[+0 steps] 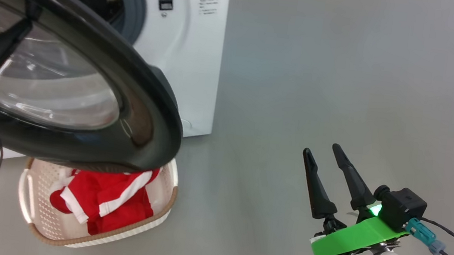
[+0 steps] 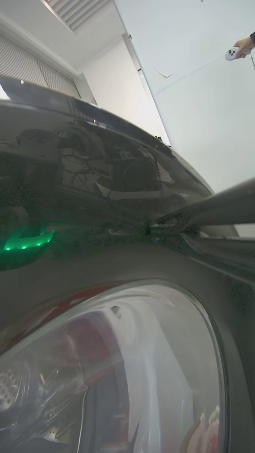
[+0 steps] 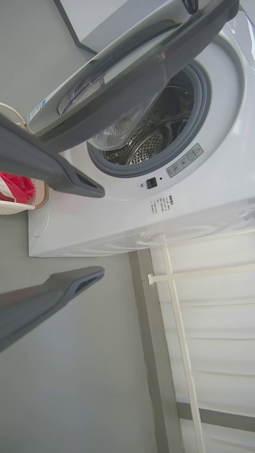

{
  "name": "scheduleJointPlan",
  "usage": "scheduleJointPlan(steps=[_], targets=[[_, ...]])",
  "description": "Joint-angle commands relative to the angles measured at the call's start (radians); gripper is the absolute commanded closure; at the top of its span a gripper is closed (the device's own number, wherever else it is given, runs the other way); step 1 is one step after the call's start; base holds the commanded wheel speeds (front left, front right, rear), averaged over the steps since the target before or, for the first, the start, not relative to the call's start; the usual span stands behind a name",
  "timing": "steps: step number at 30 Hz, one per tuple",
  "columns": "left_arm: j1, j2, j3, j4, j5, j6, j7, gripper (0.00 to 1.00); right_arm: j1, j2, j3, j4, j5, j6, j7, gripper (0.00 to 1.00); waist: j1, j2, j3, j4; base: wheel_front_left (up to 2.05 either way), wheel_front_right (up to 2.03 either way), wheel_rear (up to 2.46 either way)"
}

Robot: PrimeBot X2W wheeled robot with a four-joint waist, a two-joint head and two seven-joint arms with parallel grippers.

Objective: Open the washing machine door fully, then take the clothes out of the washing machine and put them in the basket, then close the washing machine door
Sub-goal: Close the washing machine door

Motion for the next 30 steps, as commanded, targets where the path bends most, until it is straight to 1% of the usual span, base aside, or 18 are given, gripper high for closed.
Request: scheduleJointPlan(steps=[1, 8, 14, 30], targets=[[-0.048, 0.048, 0.032, -0.015, 0.012, -0.016, -0.009, 1.00, -0.018, 0.009, 0.013, -0.030, -0.010, 0.002, -0.005, 0.00, 0.0000, 0.0000, 0.022, -0.024, 0.00, 0.00, 0.00], [-0.084, 0.048, 0.043, 0.023, 0.036, -0.031, -0.052, 1.00, -0.018, 0.013, 0.006, -0.035, -0.012, 0.002, -0.005, 0.00, 0.0000, 0.0000, 0.030, -0.036, 0.00, 0.00, 0.00], [-0.094, 0.044, 0.036, 0.042, 0.041, -0.041, -0.057, 1.00, -0.018, 0.014, 0.004, -0.036, -0.013, 0.002, -0.005, 0.00, 0.0000, 0.0000, 0.030, -0.034, 0.00, 0.00, 0.00], [-0.076, 0.031, 0.025, 0.032, 0.036, -0.059, -0.051, 1.00, -0.019, 0.015, 0.004, -0.027, -0.018, 0.002, -0.005, 0.00, 0.0000, 0.0000, 0.009, 0.014, 0.00, 0.00, 0.00]])
